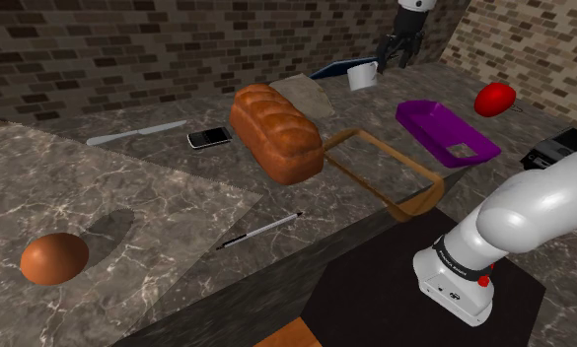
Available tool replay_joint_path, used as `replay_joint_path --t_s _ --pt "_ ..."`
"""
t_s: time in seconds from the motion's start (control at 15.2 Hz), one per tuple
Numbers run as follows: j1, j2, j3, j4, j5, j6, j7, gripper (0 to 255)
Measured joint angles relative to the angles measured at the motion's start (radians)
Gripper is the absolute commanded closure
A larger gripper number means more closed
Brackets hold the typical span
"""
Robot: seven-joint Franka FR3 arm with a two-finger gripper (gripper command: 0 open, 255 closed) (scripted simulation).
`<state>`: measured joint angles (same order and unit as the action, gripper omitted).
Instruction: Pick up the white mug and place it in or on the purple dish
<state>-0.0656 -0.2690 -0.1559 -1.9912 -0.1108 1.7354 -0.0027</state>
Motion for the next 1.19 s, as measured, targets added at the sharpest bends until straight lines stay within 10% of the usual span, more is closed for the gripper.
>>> replay_joint_path --t_s 0.53,1.19 --pt "-0.034 0.244 -0.061 0.268 0.048 0.042 -0.069 0" --pt "-0.042 0.277 -0.070 0.198 0.055 0.152 -0.079 0"
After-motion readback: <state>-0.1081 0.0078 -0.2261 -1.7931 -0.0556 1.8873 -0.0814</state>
